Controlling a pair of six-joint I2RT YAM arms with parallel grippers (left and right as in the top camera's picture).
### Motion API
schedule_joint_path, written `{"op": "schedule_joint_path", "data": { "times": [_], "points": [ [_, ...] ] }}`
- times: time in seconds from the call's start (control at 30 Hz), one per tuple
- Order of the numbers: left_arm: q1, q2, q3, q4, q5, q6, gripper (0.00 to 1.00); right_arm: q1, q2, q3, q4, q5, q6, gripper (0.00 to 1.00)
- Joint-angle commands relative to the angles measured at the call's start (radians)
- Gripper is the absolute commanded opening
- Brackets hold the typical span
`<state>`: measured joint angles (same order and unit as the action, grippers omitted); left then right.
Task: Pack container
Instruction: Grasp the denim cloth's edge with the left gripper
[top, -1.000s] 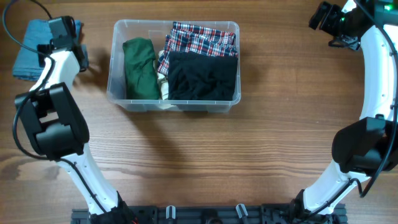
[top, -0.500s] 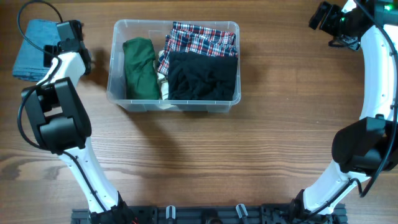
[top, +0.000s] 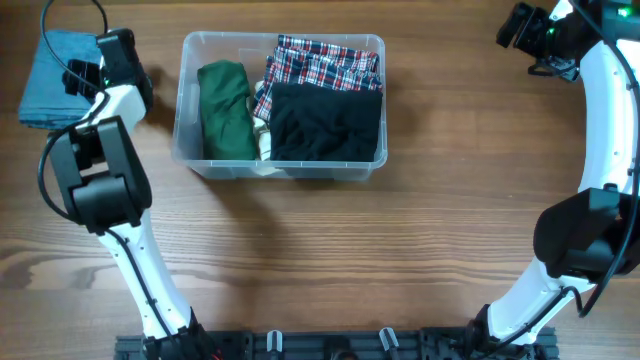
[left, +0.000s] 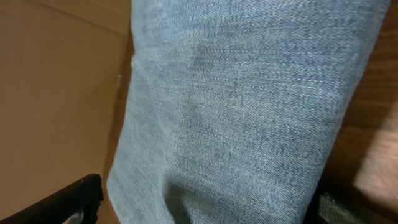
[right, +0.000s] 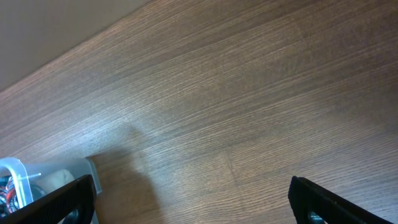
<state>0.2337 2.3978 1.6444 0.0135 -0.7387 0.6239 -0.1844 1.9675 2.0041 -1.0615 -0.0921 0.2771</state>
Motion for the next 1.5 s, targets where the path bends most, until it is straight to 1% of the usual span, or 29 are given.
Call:
{"op": "schedule_joint_path", "data": {
  "times": [0.0, 0.17, 0.27, 0.47, 0.53, 0.63, 0.7, 0.8, 0.83, 0.9, 1.47],
  "points": [
    [0.018, 0.137, -0.047, 0.016, 0.008, 0.053, 0.97, 0.005, 0.005, -0.003, 0.003, 0.010, 0.013, 1.00],
    [0.025, 0.138, -0.046, 0.061, 0.000, 0.053, 0.93, 0.005, 0.005, -0.003, 0.003, 0.010, 0.014, 1.00],
    [0.019, 0.138, -0.047, 0.050, 0.000, 0.048, 0.91, 0.005, 0.005, -0.003, 0.002, 0.010, 0.014, 1.00],
    [-0.041, 0.138, -0.047, 0.019, 0.010, 0.049, 0.95, 0.005, 0.005, -0.003, 0.003, 0.010, 0.014, 1.00],
    [-0.080, 0.138, -0.047, 0.016, 0.023, 0.049, 0.99, 0.005, 0.005, -0.003, 0.003, 0.010, 0.014, 1.00],
    [-0.138, 0.138, -0.047, 0.018, 0.023, 0.054, 1.00, 0.005, 0.005, -0.003, 0.003, 0.010, 0.014, 1.00],
    [-0.170, 0.138, -0.047, 0.021, 0.026, 0.077, 1.00, 0.005, 0.005, -0.003, 0.003, 0.010, 0.014, 1.00],
    [-0.188, 0.138, -0.047, 0.011, 0.072, 0.181, 1.00, 0.005, 0.005, -0.003, 0.003, 0.010, 0.014, 1.00],
    [-0.185, 0.138, -0.047, 0.003, 0.092, 0.235, 1.00, 0.005, 0.005, -0.003, 0.003, 0.010, 0.014, 1.00],
    [-0.173, 0.138, -0.047, 0.000, 0.091, 0.260, 1.00, 0.005, 0.005, -0.003, 0.003, 0.010, 0.014, 1.00],
    [-0.001, 0.141, -0.047, -0.009, 0.101, 0.259, 1.00, 0.005, 0.005, -0.003, 0.003, 0.010, 0.014, 1.00]
  ]
}}
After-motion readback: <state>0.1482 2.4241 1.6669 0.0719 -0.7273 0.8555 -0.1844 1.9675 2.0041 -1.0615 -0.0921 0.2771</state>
